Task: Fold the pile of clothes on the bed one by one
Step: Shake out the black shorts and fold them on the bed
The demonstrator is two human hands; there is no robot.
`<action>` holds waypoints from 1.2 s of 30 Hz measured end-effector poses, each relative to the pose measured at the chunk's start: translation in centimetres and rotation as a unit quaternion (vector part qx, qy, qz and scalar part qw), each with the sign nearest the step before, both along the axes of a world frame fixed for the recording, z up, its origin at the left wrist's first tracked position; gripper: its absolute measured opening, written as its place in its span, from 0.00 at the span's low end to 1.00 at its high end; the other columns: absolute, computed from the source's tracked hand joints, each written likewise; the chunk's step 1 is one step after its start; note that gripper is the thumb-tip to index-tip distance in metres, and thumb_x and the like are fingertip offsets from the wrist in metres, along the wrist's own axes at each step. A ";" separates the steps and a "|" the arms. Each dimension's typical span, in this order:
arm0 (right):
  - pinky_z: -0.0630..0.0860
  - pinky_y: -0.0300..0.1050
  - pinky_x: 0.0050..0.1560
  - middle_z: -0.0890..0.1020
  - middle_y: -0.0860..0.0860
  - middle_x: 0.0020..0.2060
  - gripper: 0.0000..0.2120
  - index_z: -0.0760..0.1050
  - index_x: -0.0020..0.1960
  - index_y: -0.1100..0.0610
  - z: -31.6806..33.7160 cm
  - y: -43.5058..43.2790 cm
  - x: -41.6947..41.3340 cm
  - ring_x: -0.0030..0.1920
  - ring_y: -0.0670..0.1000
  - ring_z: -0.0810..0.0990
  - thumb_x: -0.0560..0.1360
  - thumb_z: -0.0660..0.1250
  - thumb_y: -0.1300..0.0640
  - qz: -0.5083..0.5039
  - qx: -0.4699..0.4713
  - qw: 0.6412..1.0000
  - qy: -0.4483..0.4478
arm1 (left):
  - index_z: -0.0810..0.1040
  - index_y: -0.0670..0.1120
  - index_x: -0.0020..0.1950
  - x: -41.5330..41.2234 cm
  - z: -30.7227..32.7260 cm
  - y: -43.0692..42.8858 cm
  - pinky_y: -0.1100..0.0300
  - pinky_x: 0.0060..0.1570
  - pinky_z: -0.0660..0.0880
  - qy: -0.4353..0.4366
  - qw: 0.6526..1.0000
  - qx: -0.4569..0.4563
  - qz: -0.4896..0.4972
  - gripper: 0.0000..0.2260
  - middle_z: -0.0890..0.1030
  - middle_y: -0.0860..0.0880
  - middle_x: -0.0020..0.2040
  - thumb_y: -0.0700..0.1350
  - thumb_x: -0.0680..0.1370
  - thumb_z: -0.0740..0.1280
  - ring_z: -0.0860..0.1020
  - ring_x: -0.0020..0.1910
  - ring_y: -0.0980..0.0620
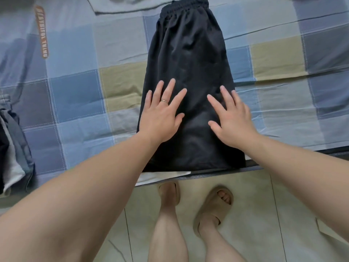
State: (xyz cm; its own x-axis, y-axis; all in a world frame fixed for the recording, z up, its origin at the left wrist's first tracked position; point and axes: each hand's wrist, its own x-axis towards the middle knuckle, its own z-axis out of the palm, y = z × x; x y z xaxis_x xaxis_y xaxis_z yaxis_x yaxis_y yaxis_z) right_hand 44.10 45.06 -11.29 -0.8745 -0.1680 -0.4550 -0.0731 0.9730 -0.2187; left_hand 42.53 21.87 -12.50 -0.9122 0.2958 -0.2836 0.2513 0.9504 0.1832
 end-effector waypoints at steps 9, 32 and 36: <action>0.56 0.61 0.76 0.47 0.49 0.81 0.40 0.53 0.80 0.45 -1.5 0.6 0.1 0.79 0.57 0.49 0.75 0.70 0.43 -0.207 -0.070 0.976 -0.017 | 0.51 0.55 0.82 1.6 -1.9 -1.8 0.42 0.77 0.52 -0.040 0.988 0.048 0.138 0.39 0.44 0.48 0.83 0.61 0.77 0.67 0.48 0.80 0.39; 0.79 0.50 0.56 0.84 0.54 0.54 0.18 0.79 0.61 0.59 9.0 2.4 12.5 0.53 0.57 0.83 0.73 0.76 0.57 -0.514 -0.234 0.761 -0.321 | 0.76 0.39 0.63 14.0 10.1 -2.5 0.50 0.53 0.78 -0.397 0.685 0.216 0.571 0.21 0.80 0.43 0.58 0.47 0.76 0.75 0.80 0.54 0.41; 0.80 0.42 0.33 0.84 0.56 0.48 0.14 0.79 0.58 0.59 15.1 3.0 15.6 0.41 0.55 0.83 0.74 0.75 0.58 -0.550 -0.221 0.720 -0.361 | 0.78 0.39 0.62 18.0 15.3 -2.5 0.52 0.38 0.81 -0.444 0.557 0.266 0.649 0.19 0.84 0.43 0.53 0.45 0.74 0.77 0.84 0.47 0.43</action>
State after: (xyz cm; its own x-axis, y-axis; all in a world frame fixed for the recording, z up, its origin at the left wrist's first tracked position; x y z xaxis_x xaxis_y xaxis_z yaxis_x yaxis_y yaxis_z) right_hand 59.65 48.09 3.82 -0.1519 0.1773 -0.9724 0.9766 0.1783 -0.1201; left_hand 60.50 19.33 2.84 -0.0252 -0.1926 -0.9810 -0.9993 -0.0228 0.0302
